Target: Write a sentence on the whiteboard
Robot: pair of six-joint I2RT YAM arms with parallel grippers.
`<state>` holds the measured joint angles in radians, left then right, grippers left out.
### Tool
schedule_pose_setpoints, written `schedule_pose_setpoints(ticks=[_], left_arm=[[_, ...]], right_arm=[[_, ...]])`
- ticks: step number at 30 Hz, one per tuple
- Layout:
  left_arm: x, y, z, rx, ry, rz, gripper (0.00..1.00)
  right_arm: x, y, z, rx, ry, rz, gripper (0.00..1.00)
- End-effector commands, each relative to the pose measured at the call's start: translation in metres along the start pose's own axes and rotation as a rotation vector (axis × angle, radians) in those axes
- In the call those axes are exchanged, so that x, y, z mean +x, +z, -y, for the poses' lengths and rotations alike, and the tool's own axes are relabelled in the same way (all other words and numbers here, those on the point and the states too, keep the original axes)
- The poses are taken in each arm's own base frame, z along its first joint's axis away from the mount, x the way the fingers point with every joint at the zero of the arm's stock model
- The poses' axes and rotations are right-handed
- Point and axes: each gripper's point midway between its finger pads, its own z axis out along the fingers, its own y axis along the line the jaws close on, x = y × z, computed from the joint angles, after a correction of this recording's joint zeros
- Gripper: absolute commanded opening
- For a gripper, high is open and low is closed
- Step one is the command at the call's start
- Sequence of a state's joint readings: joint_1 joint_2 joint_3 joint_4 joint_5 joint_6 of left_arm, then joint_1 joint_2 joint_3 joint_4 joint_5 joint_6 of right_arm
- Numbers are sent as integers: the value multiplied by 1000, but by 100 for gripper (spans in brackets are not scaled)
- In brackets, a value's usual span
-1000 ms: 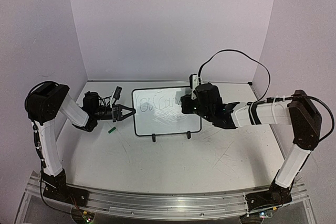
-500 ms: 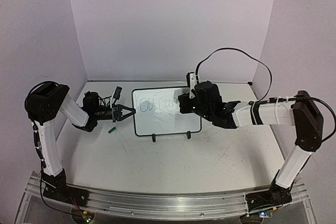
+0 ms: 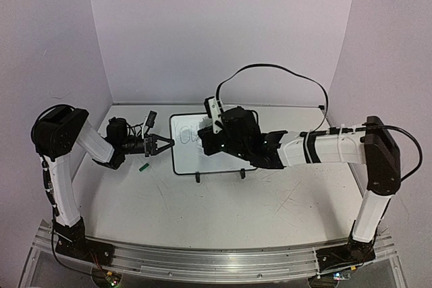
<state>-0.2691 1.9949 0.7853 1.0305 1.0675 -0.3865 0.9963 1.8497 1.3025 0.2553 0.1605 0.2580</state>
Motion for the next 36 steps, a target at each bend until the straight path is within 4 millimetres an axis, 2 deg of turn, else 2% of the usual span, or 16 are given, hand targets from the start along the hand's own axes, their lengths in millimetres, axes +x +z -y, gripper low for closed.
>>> schedule_pose_setpoints(ticks=[1,6,11,18,21,23,25,29,33,36], left_arm=[[-17,-6,-2,-50,44,39,0],[-17,-4,-2,-45,41,37,0],[-17,-4,-3,-45,38,37,0],[-17,-3,-3,-41,35,34,0],[-17,-4,-3,-42,37,35,0],[-17,-3,-3,-40,37,35,0],[-17,-3,-4,-39,33,34,0],[-17,-3,-5,-39,32,33,0],[-15,-2,-7,-39,24,30,0],[-16,-2,-5,-38,30,32,0]], right_arm=[[3,14,-25,-57,-29,-30,0],[12,23,-37,-55,-77,-62,0],[10,22,-24,25,-102,-50,0],[12,37,-35,18,-171,-55,0],[2,33,-25,70,-171,-30,0],[-9,28,-12,98,-146,-12,0],[-12,20,10,135,-107,-6,0],[-23,-11,48,199,-68,25,0],[-22,-34,86,259,-14,28,0],[-26,-43,101,293,-10,37,0]])
